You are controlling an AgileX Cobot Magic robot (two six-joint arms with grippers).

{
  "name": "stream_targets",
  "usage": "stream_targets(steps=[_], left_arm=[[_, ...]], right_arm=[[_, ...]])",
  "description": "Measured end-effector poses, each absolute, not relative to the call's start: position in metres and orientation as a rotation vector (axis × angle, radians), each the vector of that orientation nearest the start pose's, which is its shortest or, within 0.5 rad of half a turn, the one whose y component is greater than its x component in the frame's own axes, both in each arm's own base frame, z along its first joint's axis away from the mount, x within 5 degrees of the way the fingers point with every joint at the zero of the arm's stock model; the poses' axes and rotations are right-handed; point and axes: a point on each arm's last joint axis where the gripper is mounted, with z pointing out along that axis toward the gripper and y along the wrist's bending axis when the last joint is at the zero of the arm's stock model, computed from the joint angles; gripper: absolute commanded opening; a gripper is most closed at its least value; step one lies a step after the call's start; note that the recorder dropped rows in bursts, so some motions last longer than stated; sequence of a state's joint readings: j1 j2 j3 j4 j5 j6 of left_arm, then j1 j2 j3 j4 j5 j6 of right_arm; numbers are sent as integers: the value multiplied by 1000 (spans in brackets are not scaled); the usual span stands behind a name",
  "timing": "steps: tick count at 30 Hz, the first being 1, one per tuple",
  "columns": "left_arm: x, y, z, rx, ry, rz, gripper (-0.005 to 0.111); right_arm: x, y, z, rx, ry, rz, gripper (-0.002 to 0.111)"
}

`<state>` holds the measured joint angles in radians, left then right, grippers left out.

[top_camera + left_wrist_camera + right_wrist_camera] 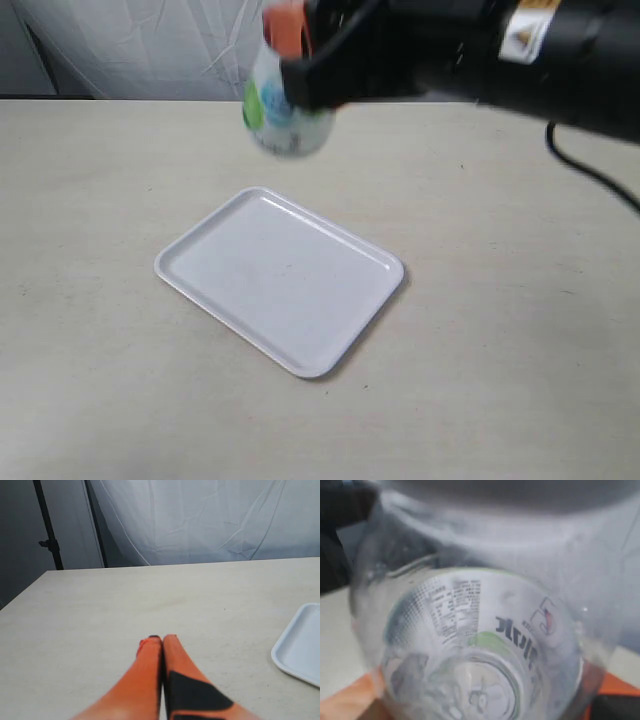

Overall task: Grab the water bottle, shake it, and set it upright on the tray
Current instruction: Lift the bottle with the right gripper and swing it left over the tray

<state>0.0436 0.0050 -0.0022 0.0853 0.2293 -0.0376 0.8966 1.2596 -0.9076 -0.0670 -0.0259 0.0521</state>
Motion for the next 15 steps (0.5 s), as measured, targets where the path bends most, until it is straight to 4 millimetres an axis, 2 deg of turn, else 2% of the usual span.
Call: stream_targets(steps=[2, 3, 4, 5, 7, 8, 10, 11, 13, 15], left_arm=[[56, 4, 193, -13, 1715, 83, 0], [56, 4, 193, -13, 1715, 83, 0], [56, 4, 193, -13, 1715, 83, 0], [56, 4, 193, -13, 1715, 83, 0], [56, 4, 193, -13, 1715, 83, 0], [56, 4, 193, -13, 1715, 83, 0], [56, 4, 193, -13, 1715, 83, 0], [56, 4, 193, -13, 1715, 83, 0], [56, 4, 193, -13, 1715, 83, 0], [56, 4, 193, -13, 1715, 83, 0]], right_arm=[[187, 233, 288, -922, 1895, 533, -1], [187, 233, 271, -968, 1999, 489, -1], [185, 231, 268, -981, 2046, 471, -1], [184, 230, 278, -968, 2034, 482, -1], [179, 224, 328, -885, 1865, 558, -1], [173, 216, 361, -823, 1732, 611, -1], [163, 205, 390, -771, 1597, 649, -1], [160, 200, 400, -755, 1548, 658, -1], [157, 197, 403, -744, 1520, 666, -1], [160, 201, 389, -763, 1554, 655, -1]])
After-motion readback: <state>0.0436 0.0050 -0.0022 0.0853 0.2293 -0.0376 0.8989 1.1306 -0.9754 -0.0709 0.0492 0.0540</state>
